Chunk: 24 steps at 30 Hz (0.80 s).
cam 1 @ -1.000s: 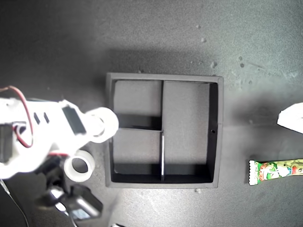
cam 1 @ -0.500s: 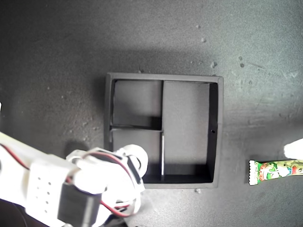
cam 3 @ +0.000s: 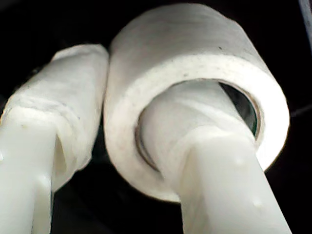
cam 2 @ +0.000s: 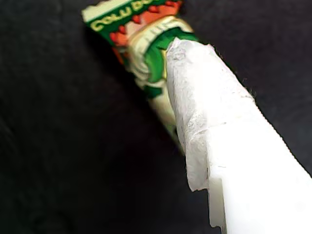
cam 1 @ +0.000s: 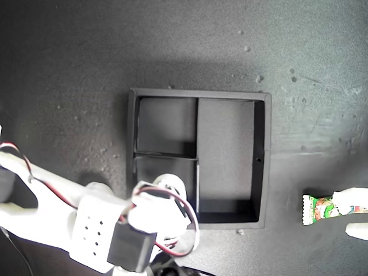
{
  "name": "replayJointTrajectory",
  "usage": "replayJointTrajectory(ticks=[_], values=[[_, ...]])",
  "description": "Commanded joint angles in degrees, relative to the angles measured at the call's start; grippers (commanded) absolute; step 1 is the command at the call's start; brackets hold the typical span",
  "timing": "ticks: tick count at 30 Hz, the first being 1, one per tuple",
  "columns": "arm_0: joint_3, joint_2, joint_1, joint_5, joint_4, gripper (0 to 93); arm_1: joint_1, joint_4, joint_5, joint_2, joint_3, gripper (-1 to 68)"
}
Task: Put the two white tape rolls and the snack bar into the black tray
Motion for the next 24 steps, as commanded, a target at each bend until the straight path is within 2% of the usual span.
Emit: replayJointTrajectory(ticks=[1, 8, 14, 22, 24], values=[[-1.14, 0.62, 1.14, -2.02, 1.05, 8.8, -3.60, 0.09, 9.14, 0.70, 1.49, 27.1], [1.23, 4.13, 2.72, -3.60, 1.05, 13.4, -8.96, 0.88, 19.69, 0.79, 6.06, 28.6], [6.06, 10.63, 1.58, -3.69, 1.05, 12.4, -11.43, -6.15, 22.85, 0.79, 14.24, 24.5], [14.15, 25.31, -0.88, -0.70, 1.05, 12.1, -9.58, -15.21, 21.36, 0.79, 24.26, 20.4], [18.02, 30.67, -1.14, -0.44, 1.05, 12.1, -8.61, -15.91, 21.27, 0.79, 25.49, 16.6]])
